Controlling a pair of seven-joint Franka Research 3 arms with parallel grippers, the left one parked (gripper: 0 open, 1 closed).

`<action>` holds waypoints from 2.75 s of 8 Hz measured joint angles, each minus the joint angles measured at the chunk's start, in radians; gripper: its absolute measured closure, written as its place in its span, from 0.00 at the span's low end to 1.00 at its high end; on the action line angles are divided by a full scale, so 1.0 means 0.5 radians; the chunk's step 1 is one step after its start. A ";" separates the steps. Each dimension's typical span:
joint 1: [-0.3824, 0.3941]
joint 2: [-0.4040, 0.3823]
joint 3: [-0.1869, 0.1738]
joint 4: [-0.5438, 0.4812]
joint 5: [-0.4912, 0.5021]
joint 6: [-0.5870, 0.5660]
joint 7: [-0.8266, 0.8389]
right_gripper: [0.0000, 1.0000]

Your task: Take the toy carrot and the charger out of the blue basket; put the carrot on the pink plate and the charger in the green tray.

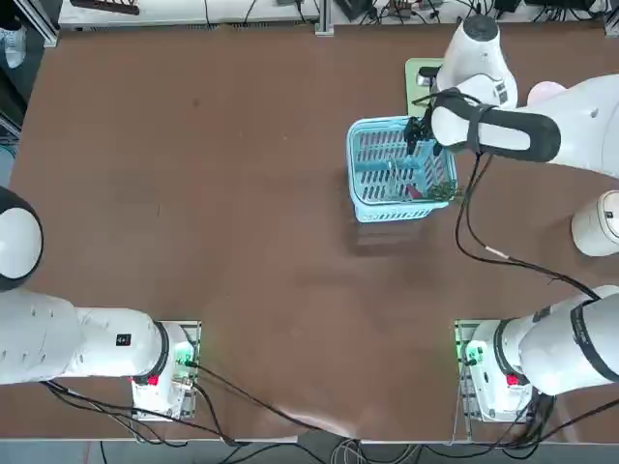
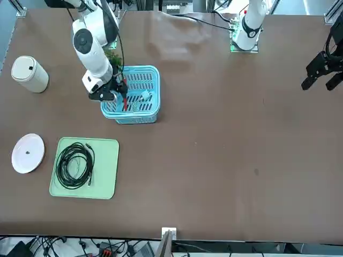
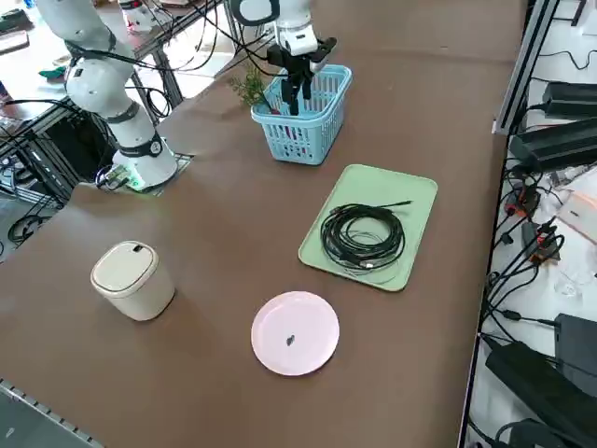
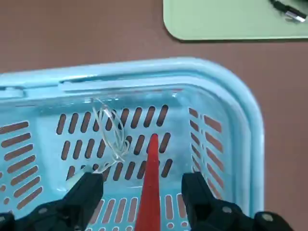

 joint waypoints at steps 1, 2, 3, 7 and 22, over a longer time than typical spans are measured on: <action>0.014 0.035 0.000 -0.005 0.000 0.005 0.011 0.00; 0.016 0.068 -0.001 -0.024 0.000 0.013 0.012 0.00; 0.016 0.093 -0.002 -0.052 0.000 0.026 0.013 0.00; 0.049 0.118 -0.002 -0.166 -0.001 0.091 0.016 0.00; 0.214 0.222 -0.034 -0.221 -0.001 0.274 0.279 0.67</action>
